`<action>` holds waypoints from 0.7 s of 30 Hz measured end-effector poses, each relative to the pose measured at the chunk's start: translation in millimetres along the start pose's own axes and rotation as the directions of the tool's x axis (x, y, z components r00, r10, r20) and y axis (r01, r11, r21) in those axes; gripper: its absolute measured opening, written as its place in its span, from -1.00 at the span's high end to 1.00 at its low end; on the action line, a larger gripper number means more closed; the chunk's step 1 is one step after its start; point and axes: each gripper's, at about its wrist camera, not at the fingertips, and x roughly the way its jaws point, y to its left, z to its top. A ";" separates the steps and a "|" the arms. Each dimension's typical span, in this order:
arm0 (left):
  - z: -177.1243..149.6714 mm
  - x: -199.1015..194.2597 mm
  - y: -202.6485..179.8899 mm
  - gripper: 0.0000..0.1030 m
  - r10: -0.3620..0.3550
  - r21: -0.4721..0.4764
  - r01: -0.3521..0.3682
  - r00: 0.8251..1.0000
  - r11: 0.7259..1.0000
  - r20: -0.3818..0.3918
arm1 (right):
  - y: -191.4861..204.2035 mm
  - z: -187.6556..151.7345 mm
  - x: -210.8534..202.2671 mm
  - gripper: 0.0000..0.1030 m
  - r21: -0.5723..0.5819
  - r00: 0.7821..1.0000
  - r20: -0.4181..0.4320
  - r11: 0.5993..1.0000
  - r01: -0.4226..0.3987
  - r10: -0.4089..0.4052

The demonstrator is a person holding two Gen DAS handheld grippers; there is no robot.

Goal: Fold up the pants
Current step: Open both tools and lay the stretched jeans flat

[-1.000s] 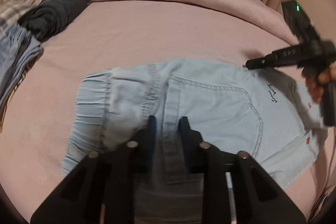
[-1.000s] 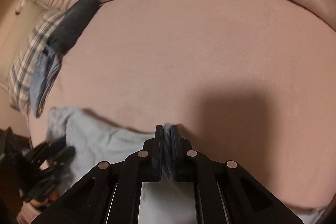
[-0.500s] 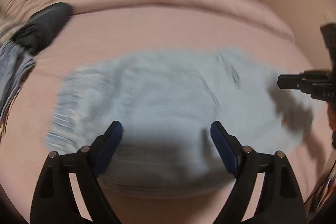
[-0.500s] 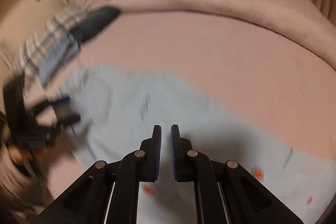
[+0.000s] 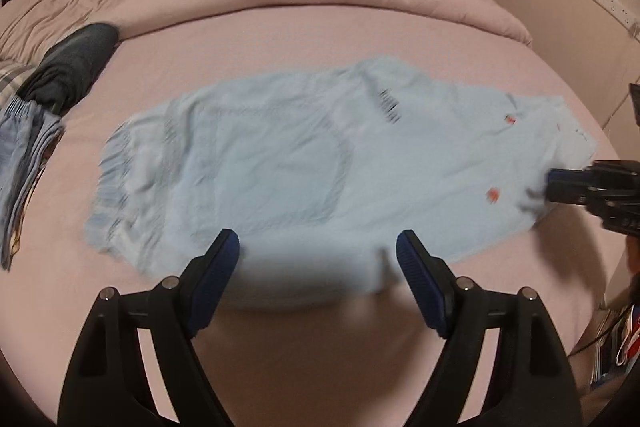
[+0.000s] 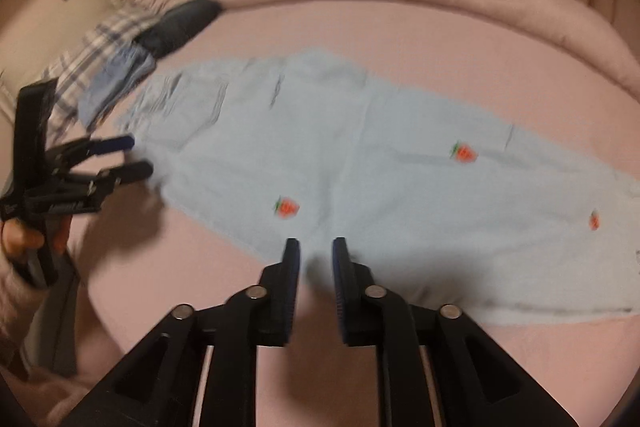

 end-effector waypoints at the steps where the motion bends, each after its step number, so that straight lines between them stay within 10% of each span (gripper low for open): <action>1: 2.1 6.5 -3.7 -0.61 -0.005 -0.003 0.005 1.000 1.000 -0.001 | -3.4 2.0 4.1 0.64 0.032 1.000 0.027 0.999 0.003 -0.004; 5: -6.4 49.2 -4.7 -0.61 0.054 0.004 -0.054 0.992 0.999 -0.110 | -28.8 -11.7 33.2 0.59 0.140 0.997 -0.042 0.988 0.069 -0.064; 9: -17.1 27.4 -7.7 -0.65 0.040 0.035 -0.037 0.996 0.999 -0.081 | -58.2 -50.6 -6.3 0.57 0.245 0.996 0.068 0.967 -0.075 0.060; 12: -12.5 9.0 -1.2 -0.71 -0.005 -0.048 0.002 0.998 0.999 -0.063 | -93.8 -74.9 -41.0 -0.03 0.392 0.988 0.149 0.915 -0.095 0.039; 21: 30.7 24.0 -61.8 -0.83 -0.301 -0.248 0.291 0.953 0.924 -0.002 | -234.4 -148.2 -89.7 -0.16 0.817 0.939 0.291 0.558 -0.146 -0.181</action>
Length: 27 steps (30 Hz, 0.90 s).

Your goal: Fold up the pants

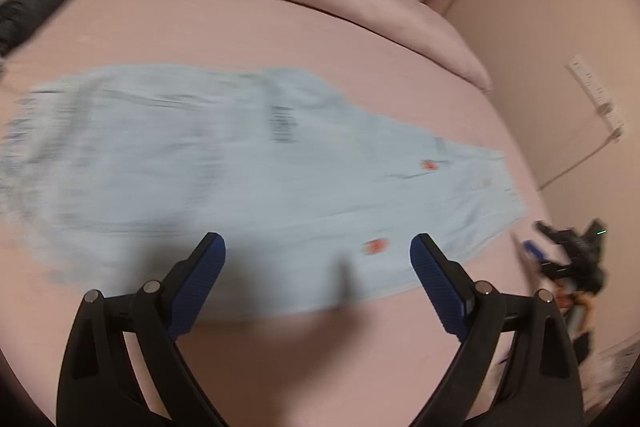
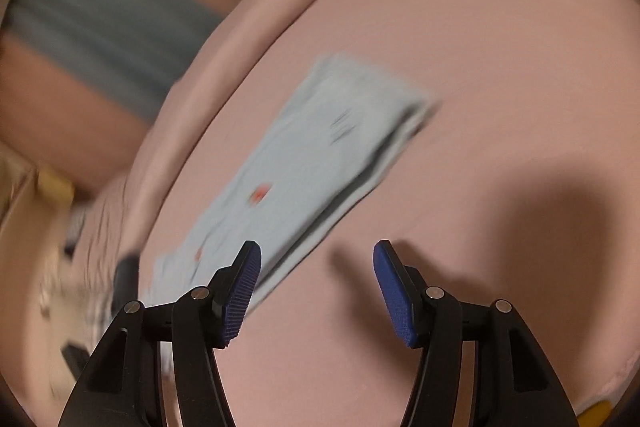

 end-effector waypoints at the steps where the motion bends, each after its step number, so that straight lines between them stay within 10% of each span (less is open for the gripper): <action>1: 2.7 10.2 -12.8 -0.83 -0.031 -0.009 0.031 0.999 0.999 -0.014 | -4.9 3.8 4.2 -0.16 0.035 1.000 0.018 0.999 0.016 -0.017; 9: 22.2 100.7 -72.0 -0.83 -0.205 -0.119 0.191 0.972 0.974 -0.114 | 6.2 36.9 51.6 -0.14 0.011 0.998 0.044 0.999 0.052 -0.052; 11: 18.3 119.8 -77.3 -0.81 -0.170 -0.119 0.153 0.975 0.981 -0.144 | 11.7 47.9 50.5 0.75 -0.067 0.995 0.041 0.993 0.097 -0.094; 12: 18.1 118.2 -76.8 -0.82 -0.157 -0.103 0.144 0.977 0.984 -0.142 | 15.7 50.1 53.7 0.89 -0.106 0.992 0.036 0.986 0.128 -0.125; 21: 15.1 117.8 -98.6 -0.87 -0.091 0.032 0.097 0.984 0.995 -0.150 | -22.6 65.3 44.4 0.92 -0.037 0.993 0.006 0.992 0.121 -0.120; 25: 14.1 118.3 -92.2 -0.88 -0.093 0.028 0.098 0.984 0.995 -0.152 | -21.7 67.0 6.4 0.28 -0.021 0.985 0.145 0.995 0.095 -0.091; 27: 15.5 118.0 -89.3 -0.90 -0.099 0.016 0.103 0.984 0.995 -0.151 | -22.2 71.7 -3.9 0.26 -0.036 0.983 0.180 0.998 0.051 -0.043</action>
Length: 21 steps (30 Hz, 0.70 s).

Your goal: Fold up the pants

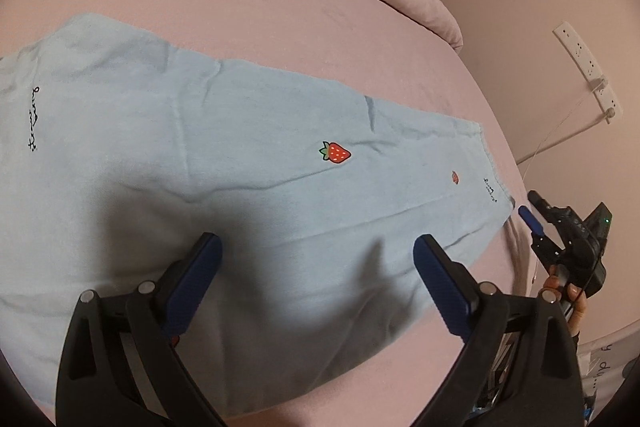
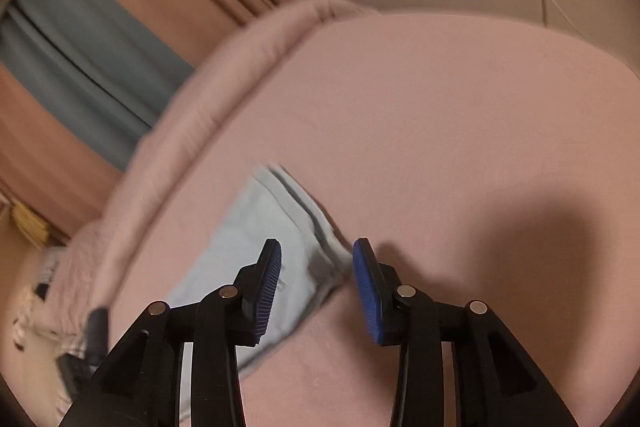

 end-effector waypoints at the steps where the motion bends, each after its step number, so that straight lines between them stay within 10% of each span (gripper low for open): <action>1: 0.5 0.0 0.7 -0.91 -0.003 -0.006 0.003 1.000 1.000 0.001 | 0.3 3.6 1.6 0.26 -0.003 1.000 -0.011 1.000 -0.010 0.010; 9: -1.6 -4.1 2.0 -0.92 -0.008 -0.014 0.008 1.000 1.000 0.000 | -7.2 7.4 33.3 0.26 0.006 0.991 -0.132 1.000 -0.029 0.030; 11: -2.0 -4.7 1.5 -0.92 -0.004 -0.006 0.004 1.000 1.000 -0.002 | 2.7 7.1 31.9 0.72 -0.033 0.994 -0.110 0.999 -0.001 -0.002; 21: -0.3 -5.3 2.0 -0.95 0.002 -0.016 -0.002 1.000 1.000 -0.001 | 12.2 12.0 20.3 0.95 -0.193 0.986 -0.114 0.976 0.098 -0.121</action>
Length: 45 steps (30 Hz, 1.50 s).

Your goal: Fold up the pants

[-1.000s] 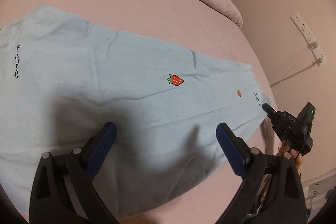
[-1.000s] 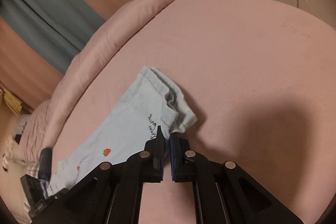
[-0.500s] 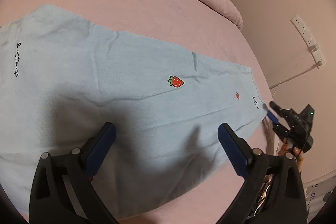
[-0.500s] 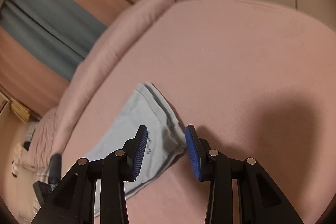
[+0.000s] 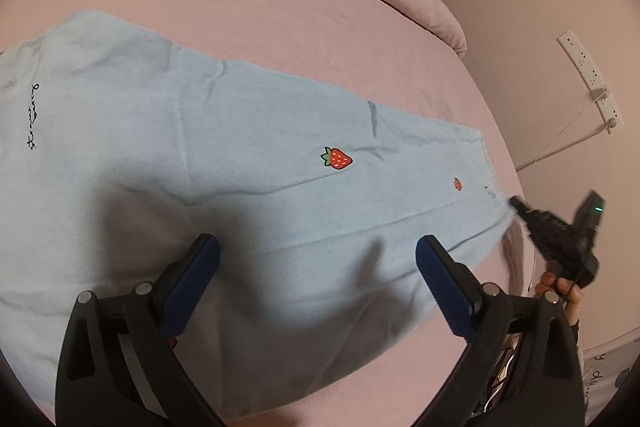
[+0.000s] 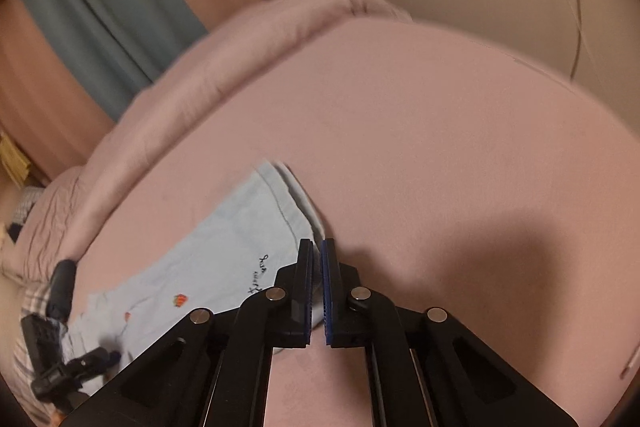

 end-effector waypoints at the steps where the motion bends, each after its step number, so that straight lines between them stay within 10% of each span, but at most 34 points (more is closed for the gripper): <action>1: -0.5 0.3 -0.8 -0.96 0.000 0.008 0.000 1.000 1.000 0.000 | -4.2 -3.9 10.7 0.95 0.002 0.999 -0.039 1.000 0.026 -0.026; 4: -2.0 0.2 -3.3 -0.96 0.015 0.030 -0.015 1.000 0.999 -0.004 | -17.0 -8.8 9.4 0.94 0.060 1.000 0.005 0.998 0.017 -0.018; 10: -4.7 -19.5 0.2 -0.96 -0.055 -0.033 0.055 0.998 0.998 0.012 | -36.0 -26.1 -25.3 0.10 0.206 0.994 0.028 0.972 -0.110 0.107; 19: -14.9 -11.2 15.9 -0.96 -0.148 -0.132 0.149 0.989 0.980 0.017 | 0.3 -35.3 10.7 0.14 0.178 0.991 -0.026 0.977 -0.122 0.128; 22: -13.2 -11.6 12.3 -0.95 -0.143 -0.115 0.143 0.990 0.983 0.004 | 11.0 -29.6 16.5 0.86 0.185 0.992 -0.004 0.975 -0.125 0.128; 27: -5.4 -16.2 23.5 -0.92 -0.204 -0.195 0.201 0.979 0.960 0.004 | 86.2 -18.4 -22.1 0.86 -0.085 0.987 0.125 0.992 -0.093 0.104; 33: 1.9 -47.2 40.1 -0.94 -0.319 -0.305 0.333 0.943 0.892 0.096 | 205.1 -45.9 -46.4 0.86 -0.495 0.981 0.106 0.865 -0.088 0.160; 43: 21.4 -5.9 38.2 -0.87 -0.450 -0.448 0.424 0.892 0.787 0.054 | 277.4 -160.5 2.3 0.86 -0.756 0.990 -0.040 0.644 -0.119 0.136; 45: 26.1 0.3 31.1 0.03 -0.417 -0.426 0.398 0.908 0.813 0.052 | 277.2 -168.0 -1.2 0.86 -0.771 0.990 -0.032 0.627 -0.112 0.138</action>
